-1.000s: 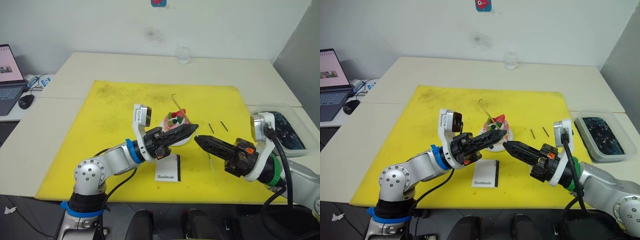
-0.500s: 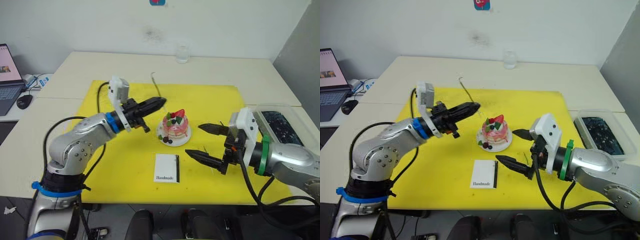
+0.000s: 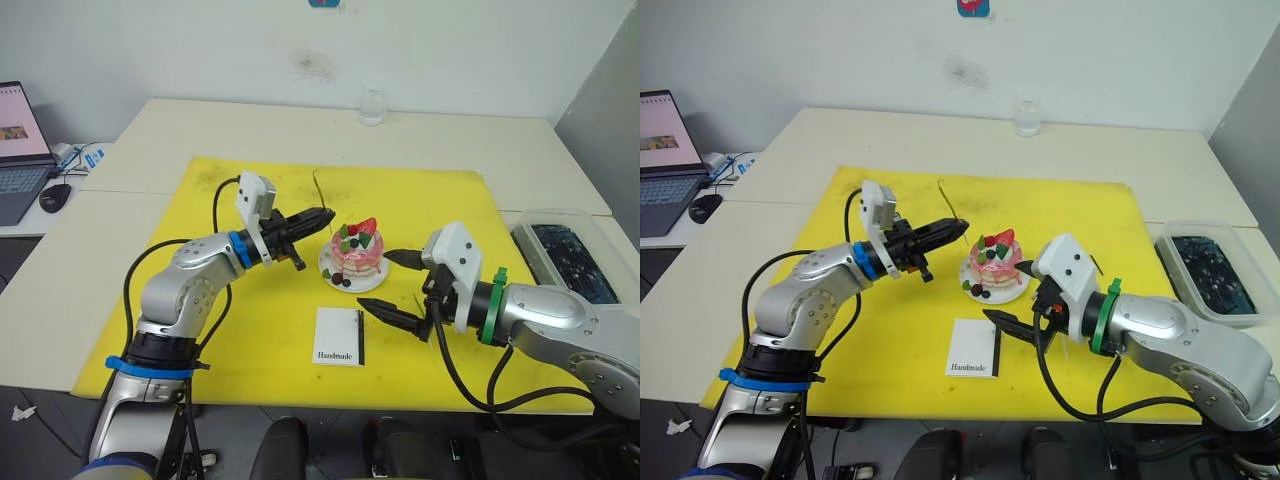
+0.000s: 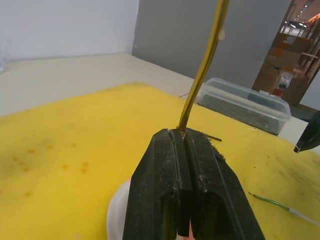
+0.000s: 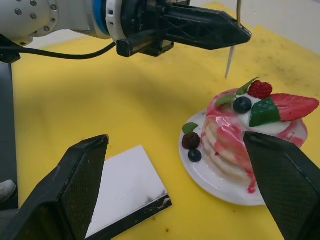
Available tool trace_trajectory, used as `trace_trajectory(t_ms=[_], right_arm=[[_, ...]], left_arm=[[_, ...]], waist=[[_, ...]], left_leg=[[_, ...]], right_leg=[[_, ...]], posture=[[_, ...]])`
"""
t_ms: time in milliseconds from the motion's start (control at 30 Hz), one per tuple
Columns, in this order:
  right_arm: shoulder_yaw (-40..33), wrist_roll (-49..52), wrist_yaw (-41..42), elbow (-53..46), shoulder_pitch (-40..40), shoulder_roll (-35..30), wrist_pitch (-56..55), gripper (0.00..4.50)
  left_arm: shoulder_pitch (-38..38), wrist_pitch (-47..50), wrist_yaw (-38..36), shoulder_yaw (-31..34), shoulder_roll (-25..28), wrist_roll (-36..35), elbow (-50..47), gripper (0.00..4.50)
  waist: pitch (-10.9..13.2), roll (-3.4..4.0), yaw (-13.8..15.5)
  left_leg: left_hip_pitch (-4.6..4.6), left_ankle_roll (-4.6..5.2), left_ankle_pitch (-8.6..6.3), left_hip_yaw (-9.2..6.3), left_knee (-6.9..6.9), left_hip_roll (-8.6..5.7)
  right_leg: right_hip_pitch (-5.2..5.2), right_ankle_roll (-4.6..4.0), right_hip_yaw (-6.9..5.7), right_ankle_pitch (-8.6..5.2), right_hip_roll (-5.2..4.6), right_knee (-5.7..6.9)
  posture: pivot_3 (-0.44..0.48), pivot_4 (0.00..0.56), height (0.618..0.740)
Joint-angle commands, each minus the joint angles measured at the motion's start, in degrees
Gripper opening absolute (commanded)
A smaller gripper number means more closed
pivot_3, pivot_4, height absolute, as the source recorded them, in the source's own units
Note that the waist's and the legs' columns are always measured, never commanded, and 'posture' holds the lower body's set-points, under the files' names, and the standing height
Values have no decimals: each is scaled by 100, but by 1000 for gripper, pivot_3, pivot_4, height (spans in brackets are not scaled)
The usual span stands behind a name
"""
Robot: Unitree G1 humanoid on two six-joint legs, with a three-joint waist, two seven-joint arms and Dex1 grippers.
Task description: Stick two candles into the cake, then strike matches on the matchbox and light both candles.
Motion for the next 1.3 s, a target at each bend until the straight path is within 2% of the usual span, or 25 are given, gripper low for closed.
trace_trajectory(t_ms=[33, 200, 467, 900, 1200, 1300], right_arm=[[-32, -244, -8, -180, 22, 51, 61, 4467], [-98, -648, -171, -91, 30, 176, 185, 4467], [-220, -767, -45, -165, 96, 294, 339, 4467], [-206, -972, 91, -218, 205, 367, 353, 4467], [-231, -1103, 151, -220, 248, 419, 344, 4467], [-258, -1149, 139, -213, 292, 457, 329, 4500]], left_arm=[[-117, -214, -177, 0, -77, 193, 6, 0], [-126, -303, -274, -6, -199, 411, 199, 0], [-81, -457, -382, -56, -290, 716, 212, 0], [340, -1527, -526, -281, -605, 1458, 735, 0], [361, -1445, -493, -72, -730, 1236, 640, 0], [333, -1247, -411, 57, -715, 1113, 428, 831]], waist=[[0, 0, 0], [0, 0, -1], [0, 0, -2], [-1, 0, -1], [-1, 0, -1], [-1, 0, -2]], left_leg=[[1, 0, 0, 0, 0, 0], [1, 0, 0, 0, 1, -1], [1, 0, 0, -1, 2, -1], [2, 1, 0, 1, 5, -2], [5, 1, 1, 1, 8, -2], [5, 1, 0, 0, 8, -2]], right_leg=[[0, 0, 1, 0, 0, 1], [0, 0, 2, 0, 2, 3], [0, 0, 2, 0, 3, 4], [2, 1, 1, 0, 3, 8], [6, 3, 1, 2, 3, 9], [6, 3, 1, 2, 4, 9]], posture=[[0, 150, 740], [0, 150, 740], [0, 150, 740], [0, 150, 740], [0, 150, 740], [0, 150, 740]])
